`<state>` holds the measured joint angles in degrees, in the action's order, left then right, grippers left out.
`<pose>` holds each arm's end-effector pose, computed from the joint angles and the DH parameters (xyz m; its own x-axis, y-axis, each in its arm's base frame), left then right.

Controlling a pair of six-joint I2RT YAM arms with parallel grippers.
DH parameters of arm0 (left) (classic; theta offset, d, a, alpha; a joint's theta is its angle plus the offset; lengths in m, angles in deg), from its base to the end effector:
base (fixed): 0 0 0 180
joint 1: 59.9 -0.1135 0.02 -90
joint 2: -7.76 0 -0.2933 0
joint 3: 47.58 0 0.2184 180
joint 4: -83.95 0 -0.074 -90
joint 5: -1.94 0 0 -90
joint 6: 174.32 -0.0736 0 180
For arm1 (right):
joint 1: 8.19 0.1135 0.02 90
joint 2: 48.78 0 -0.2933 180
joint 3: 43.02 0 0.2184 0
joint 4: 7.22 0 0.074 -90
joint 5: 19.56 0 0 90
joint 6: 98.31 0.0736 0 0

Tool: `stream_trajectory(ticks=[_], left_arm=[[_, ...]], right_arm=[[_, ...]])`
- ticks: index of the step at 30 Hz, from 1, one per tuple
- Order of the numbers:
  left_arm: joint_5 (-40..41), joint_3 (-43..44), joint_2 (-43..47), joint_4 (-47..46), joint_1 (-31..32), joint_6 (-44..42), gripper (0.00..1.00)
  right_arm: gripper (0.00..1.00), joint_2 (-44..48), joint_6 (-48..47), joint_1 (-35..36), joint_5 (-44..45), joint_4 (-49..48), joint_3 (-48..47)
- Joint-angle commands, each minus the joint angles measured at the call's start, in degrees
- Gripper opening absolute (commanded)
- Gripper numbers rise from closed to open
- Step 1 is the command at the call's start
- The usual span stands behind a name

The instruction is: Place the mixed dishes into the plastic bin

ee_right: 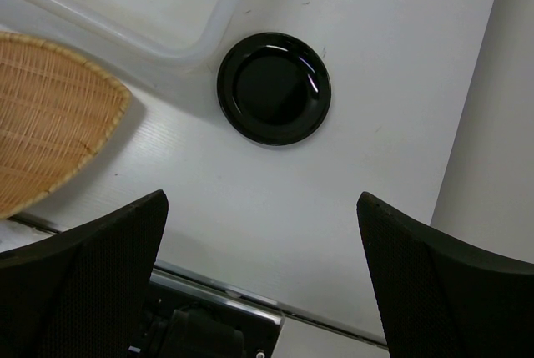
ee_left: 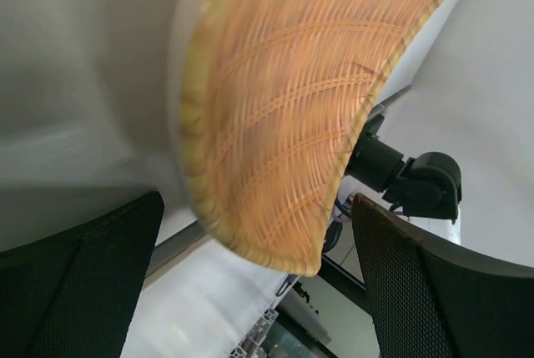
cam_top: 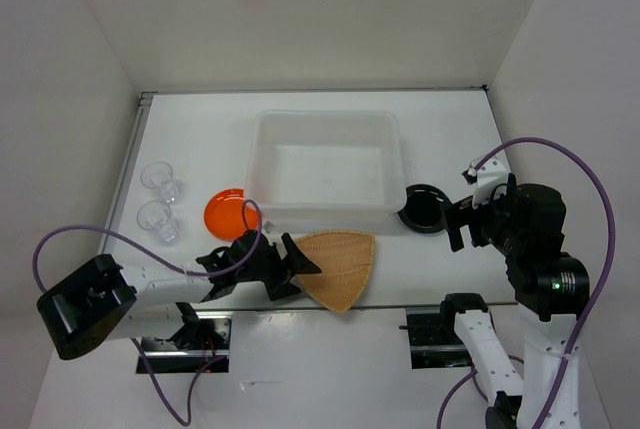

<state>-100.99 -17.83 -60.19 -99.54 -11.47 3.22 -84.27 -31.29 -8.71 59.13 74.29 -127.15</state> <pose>0.1213 -0.1615 0.1673 -0.8667 -0.4903 0.0920 -0.3409 0.4475 -0.8268 0.0484 0.0140 0.3684 -0.4388 -0.3789 -0.8148 -0.3553 0.9060 -0.2299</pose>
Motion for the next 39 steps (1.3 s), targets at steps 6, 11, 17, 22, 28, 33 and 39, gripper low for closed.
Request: stream_trajectory(ticks=[6, 11, 17, 22, 28, 33, 39], left_arm=[[-2.09, 4.38, -13.08, -9.03, 0.79, -0.54, 0.89], [-2.72, 5.62, -16.26, -9.56, 1.94, -1.06, 0.41], [-2.19, 5.09, -13.10, -4.40, 1.94, -1.06, 0.00], [2.98, 13.51, 1.18, 18.13, 1.94, -7.91, 0.00], [0.64, 29.86, 18.89, 38.14, 1.32, -12.57, 0.00], [-7.73, 43.56, 15.48, 41.76, -0.69, -16.61, 0.00], [-0.35, 59.74, 0.64, 39.06, -9.02, -20.40, 0.00]], right_arm=[[0.98, -0.55, 0.75, 0.43, 0.59, -2.98, 0.07], [0.98, 0.59, 0.75, 0.43, 1.11, -2.98, 0.07], [0.98, 1.21, 1.27, 0.43, 1.12, -3.51, 0.59], [0.98, 1.73, 1.27, 0.43, 1.64, -3.51, 0.59], [0.98, 3.49, 1.80, 0.43, 2.26, -4.12, 1.12], [0.98, 4.20, 2.94, 0.43, 2.87, -4.65, 1.12], [0.98, 5.34, 3.47, 0.43, 4.45, -4.65, 1.12]])
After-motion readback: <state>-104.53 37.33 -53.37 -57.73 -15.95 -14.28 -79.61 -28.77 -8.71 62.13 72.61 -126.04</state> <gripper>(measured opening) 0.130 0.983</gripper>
